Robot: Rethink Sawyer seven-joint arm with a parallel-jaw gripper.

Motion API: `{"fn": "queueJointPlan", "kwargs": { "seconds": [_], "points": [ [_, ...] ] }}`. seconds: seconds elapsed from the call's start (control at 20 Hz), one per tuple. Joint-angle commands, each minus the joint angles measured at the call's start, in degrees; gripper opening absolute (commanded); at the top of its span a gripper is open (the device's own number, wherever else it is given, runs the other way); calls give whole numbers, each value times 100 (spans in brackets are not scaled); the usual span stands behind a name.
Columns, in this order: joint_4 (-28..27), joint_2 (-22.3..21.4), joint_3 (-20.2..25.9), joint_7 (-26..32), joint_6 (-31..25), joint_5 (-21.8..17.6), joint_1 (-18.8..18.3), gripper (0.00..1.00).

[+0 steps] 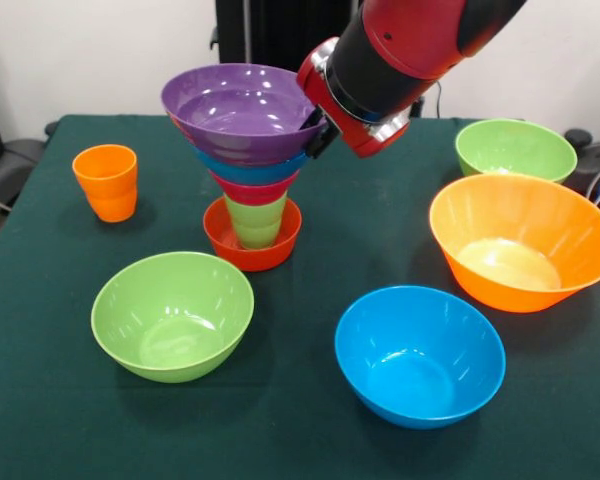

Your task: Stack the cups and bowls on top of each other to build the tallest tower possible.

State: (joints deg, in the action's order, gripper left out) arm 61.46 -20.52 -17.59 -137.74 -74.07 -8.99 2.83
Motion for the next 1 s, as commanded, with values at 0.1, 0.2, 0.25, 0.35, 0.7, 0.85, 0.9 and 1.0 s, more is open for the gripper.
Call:
{"fn": "queueJointPlan", "kwargs": {
  "seconds": [0.1, 0.2, 0.25, 0.35, 0.7, 0.85, 0.9, 1.0],
  "points": [
    [461, 122, 679, 105, 556, 77, -146, 0],
    [446, 135, 680, 108, 548, 83, -153, 0],
    [440, 135, 674, 109, 534, 81, -150, 0],
    [458, 123, 664, 110, 492, 84, -143, 0],
    [506, 58, 621, 65, 166, 122, -94, 0],
    [530, 35, 597, 23, 95, 131, -68, 0],
    [534, 33, 587, 10, 70, 133, -59, 0],
    [600, 1, 593, -33, 24, 180, -45, 0]
  ]
}}
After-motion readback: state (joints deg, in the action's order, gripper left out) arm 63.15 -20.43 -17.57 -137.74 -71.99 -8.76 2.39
